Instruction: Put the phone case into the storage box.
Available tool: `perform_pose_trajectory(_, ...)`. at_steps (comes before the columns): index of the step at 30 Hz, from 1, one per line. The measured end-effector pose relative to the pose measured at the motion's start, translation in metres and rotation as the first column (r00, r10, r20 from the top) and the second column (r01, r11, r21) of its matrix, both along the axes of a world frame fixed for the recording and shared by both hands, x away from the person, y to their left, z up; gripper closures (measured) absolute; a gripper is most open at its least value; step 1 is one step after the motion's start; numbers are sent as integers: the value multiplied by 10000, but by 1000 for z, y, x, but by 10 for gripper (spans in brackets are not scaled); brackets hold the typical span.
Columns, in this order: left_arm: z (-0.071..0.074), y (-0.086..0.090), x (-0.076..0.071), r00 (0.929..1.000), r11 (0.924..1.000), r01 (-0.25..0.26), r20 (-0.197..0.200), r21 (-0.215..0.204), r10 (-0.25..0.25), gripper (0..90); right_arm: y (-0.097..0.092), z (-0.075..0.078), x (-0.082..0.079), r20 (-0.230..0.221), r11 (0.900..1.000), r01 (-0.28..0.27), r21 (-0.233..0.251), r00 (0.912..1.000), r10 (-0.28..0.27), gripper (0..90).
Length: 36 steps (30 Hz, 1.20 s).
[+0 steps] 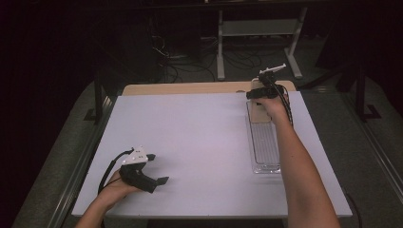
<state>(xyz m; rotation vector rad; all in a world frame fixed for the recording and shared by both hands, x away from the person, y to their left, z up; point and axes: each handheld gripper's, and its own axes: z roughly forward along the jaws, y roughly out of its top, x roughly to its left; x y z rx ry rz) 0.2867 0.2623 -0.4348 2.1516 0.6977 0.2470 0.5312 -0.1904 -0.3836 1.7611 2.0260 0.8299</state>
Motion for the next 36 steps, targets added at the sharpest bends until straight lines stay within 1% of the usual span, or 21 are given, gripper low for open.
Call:
perform_pose_trajectory(4, -1, 0, 0, 10000, 10000, -1, -46, -33, 1, 0, -1, -2, 1, -63, 10000, 20, 26, 10000, -19, 54)
perform_pose_trajectory(9, -1, 0, 0, 10000, 10000, 10, -42, -22, -10, 0, -3, -4, 2, -190, 9999, 69, 139, 9998, -66, 39)
perform_pose_trajectory(12, -1, 0, 0, 10000, 10000, 15, -46, -11, -15, 0, -4, -3, 2, -149, 9998, 34, 186, 9999, -31, 34)
perform_pose_trajectory(19, -1, 0, 0, 10000, 10000, 20, -43, 1, -20, 0, -6, 10, -3, 292, 9991, -41, 430, 9996, 28, 35)
perform_pose_trajectory(21, -1, -1, 0, 10000, 10000, 17, -68, -11, -17, 0, -7, 13, -5, 471, 9985, -107, 546, 9989, 81, 35)
perform_pose_trajectory(22, -1, -1, 0, 10000, 10000, 6, -74, -11, -6, 0, -7, 15, -6, 489, 9979, -103, 638, 9988, 71, 35)
perform_pose_trajectory(25, -1, -1, 0, 9999, 10000, 5, -101, -8, -5, 0, -8, 20, -8, 734, 9974, -205, 692, 9972, 154, 35)
perform_pose_trajectory(26, -1, -1, 1, 10000, 10000, 39, -86, 71, -39, 0, -9, 22, -9, 801, 9971, -232, 720, 9966, 174, 35)
perform_pose_trajectory(30, -1, -1, 1, 9999, 10000, 13, -104, 43, -13, 0, -12, 29, -13, 1020, 9960, -312, 838, 9945, 226, 35)
perform_pose_trajectory(32, -1, -2, 0, 9999, 10000, -46, -151, -75, 44, 0, -15, 32, -15, 1149, 9953, -420, 869, 9929, 319, 35)
perform_pose_trajectory(34, -2, -2, 0, 9999, 10000, -38, -158, -69, 37, 0, -16, 35, -17, 1245, 9946, -548, 881, 9913, 436, 33)
perform_pose_trajectory(36, -2, -1, 1, 9999, 10000, 18, -128, 38, -18, 0, -16, 37, -20, 1331, 9933, -701, 920, 9894, 575, 32)
